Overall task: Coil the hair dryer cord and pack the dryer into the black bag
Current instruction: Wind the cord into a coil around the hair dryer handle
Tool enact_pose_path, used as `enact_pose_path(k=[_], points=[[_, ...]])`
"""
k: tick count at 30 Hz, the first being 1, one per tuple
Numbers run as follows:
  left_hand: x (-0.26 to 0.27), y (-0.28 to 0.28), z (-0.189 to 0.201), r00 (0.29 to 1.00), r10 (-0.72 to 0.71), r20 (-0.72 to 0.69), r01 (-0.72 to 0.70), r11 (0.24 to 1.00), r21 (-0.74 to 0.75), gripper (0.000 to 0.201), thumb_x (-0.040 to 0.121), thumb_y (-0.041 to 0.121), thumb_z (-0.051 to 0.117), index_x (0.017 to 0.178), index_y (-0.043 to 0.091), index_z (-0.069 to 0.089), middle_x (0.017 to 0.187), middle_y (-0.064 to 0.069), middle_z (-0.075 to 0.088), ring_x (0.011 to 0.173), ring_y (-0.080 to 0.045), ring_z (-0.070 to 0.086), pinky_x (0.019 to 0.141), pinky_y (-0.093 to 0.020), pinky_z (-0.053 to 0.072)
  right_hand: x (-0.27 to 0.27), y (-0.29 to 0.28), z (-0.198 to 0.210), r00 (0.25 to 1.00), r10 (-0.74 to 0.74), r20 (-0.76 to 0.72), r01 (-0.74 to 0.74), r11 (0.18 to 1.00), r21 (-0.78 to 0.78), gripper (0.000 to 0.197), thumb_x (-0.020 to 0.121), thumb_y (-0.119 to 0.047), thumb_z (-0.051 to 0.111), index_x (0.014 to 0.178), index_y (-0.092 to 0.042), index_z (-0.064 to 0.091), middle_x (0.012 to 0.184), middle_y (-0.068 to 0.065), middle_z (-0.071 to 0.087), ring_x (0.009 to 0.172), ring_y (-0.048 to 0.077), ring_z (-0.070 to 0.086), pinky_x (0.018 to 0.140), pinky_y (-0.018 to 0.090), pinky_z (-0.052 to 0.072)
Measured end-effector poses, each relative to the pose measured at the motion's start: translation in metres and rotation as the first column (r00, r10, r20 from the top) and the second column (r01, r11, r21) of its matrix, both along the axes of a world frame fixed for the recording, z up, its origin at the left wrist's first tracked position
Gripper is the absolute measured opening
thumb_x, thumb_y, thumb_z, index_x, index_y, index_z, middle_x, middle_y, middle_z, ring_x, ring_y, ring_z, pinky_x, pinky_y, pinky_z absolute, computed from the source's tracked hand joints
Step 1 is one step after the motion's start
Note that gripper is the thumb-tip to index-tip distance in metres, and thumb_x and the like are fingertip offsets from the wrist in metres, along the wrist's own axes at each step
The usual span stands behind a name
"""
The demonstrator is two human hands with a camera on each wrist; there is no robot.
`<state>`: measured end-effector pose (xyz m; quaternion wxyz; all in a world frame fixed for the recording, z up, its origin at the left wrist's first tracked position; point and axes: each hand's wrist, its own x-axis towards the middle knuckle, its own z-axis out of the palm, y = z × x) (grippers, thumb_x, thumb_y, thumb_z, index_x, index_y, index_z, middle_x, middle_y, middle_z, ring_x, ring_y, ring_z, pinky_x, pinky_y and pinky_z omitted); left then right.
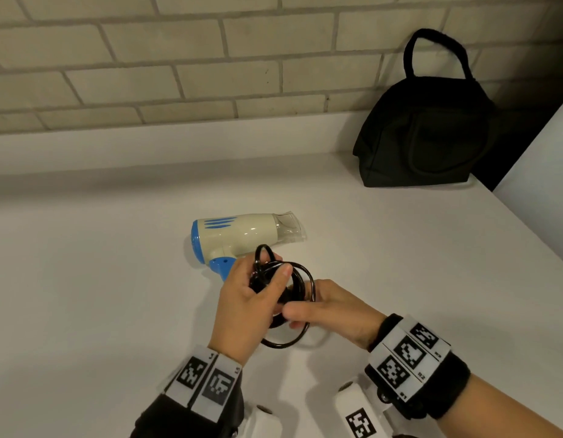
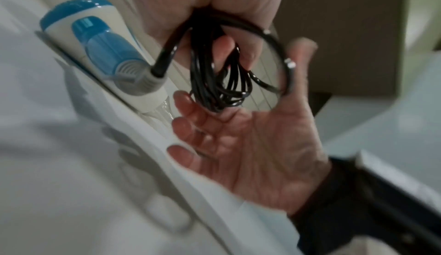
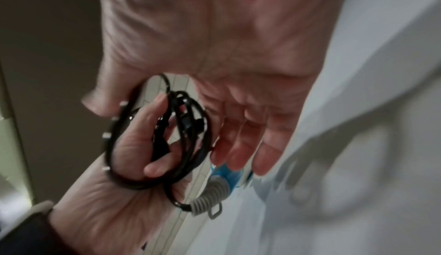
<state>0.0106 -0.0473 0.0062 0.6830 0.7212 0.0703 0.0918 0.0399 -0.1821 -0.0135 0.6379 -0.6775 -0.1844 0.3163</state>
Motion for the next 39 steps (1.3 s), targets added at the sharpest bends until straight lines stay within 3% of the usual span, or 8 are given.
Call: enact_pose_path(k=[3,9,16,19,21,24,29,39], points=[[-0.003,-0.002,-0.003,0.999,-0.034,0.018,0.033,0.998,0.047,0.016,0.08,0.017,0.062,0.075,0.032,0.057,0.07,0.008,0.062,0.059,0.002,0.06,0.055,-0.01,0.047,-0.004,0.005,-0.002,0.985,-0.151,0.082,0.158,0.985,-0.077,0.025,0.079,-0.014,0.062,0.09,0.008,0.064,0.091,0.032,0.065,0.08,0.02,0.058,0.082,0.036,0.046],[-0.003,0.0,-0.002,0.998,-0.05,-0.025,0.052,0.995,0.09,0.008,0.081,0.024,0.061,0.076,0.03,0.057,0.054,0.008,0.062,0.044,-0.001,0.059,0.043,-0.01,0.043,-0.011,0.004,-0.007,0.987,-0.135,0.091,0.136,0.991,-0.008,0.017,0.081,-0.005,0.061,0.074,-0.017,0.069,0.069,-0.011,0.07,0.077,0.003,0.063,0.079,0.016,0.049],[0.002,0.008,-0.006,0.984,-0.04,-0.171,0.045,0.999,0.029,0.018,0.079,0.031,0.061,0.068,0.017,0.063,0.045,0.011,0.063,0.047,-0.001,0.06,0.049,-0.009,0.047,-0.008,0.0,-0.015,0.995,-0.091,-0.046,0.09,0.996,-0.009,0.017,0.072,0.005,0.067,0.07,-0.012,0.062,0.07,-0.003,0.068,0.072,0.01,0.063,0.076,0.02,0.051],[0.001,0.007,-0.007,0.957,-0.063,-0.284,0.059,0.998,-0.022,0.024,0.081,0.035,0.059,0.073,0.014,0.067,0.048,0.004,0.065,0.047,-0.009,0.059,0.049,-0.018,0.049,-0.01,0.006,-0.017,0.988,-0.145,-0.048,0.142,0.988,-0.065,0.029,0.069,-0.002,0.071,0.091,0.008,0.055,0.088,0.011,0.065,0.082,0.018,0.061,0.079,0.025,0.05],[0.0,0.009,-0.008,0.947,-0.088,-0.308,0.083,0.996,-0.031,0.027,0.082,0.037,0.057,0.073,0.014,0.067,0.045,0.003,0.06,0.039,-0.011,0.049,0.044,-0.019,0.043,-0.014,0.008,-0.015,0.979,-0.188,0.079,0.197,0.971,-0.132,0.047,0.07,-0.007,0.074,0.107,-0.004,0.044,0.097,0.002,0.062,0.085,0.013,0.061,0.081,0.024,0.049],[0.001,0.009,-0.005,0.939,-0.131,-0.317,0.124,0.991,-0.041,0.029,0.084,0.036,0.056,0.07,0.013,0.065,0.04,0.004,0.053,0.036,-0.009,0.042,0.04,-0.017,0.038,-0.024,0.005,0.001,0.776,-0.214,0.594,0.415,0.882,-0.223,0.065,0.066,-0.023,0.074,0.11,-0.042,0.03,0.105,-0.01,0.044,0.09,0.003,0.049,0.079,0.02,0.048],[0.004,0.003,0.0,0.934,-0.199,-0.295,0.177,0.979,-0.101,0.033,0.086,0.033,0.053,0.063,0.01,0.057,0.036,0.006,0.049,0.034,-0.005,0.046,0.036,-0.014,0.035,-0.023,0.003,0.019,0.333,0.114,0.936,0.468,0.842,-0.269,0.021,0.07,-0.029,0.056,0.091,-0.027,0.053,0.074,-0.004,0.053,0.07,0.01,0.034,0.056,0.022,0.037],[0.005,0.001,-0.009,0.989,-0.065,-0.136,0.068,0.997,0.018,0.011,0.081,0.023,0.062,0.086,0.017,0.054,0.071,-0.002,0.053,0.045,-0.004,0.047,0.042,-0.015,0.042,-0.042,-0.003,0.032,0.322,0.171,0.931,0.349,0.893,-0.285,0.016,0.083,-0.038,0.051,0.083,-0.022,0.048,0.067,-0.006,0.061,0.066,0.01,0.039,0.061,0.023,0.035]])
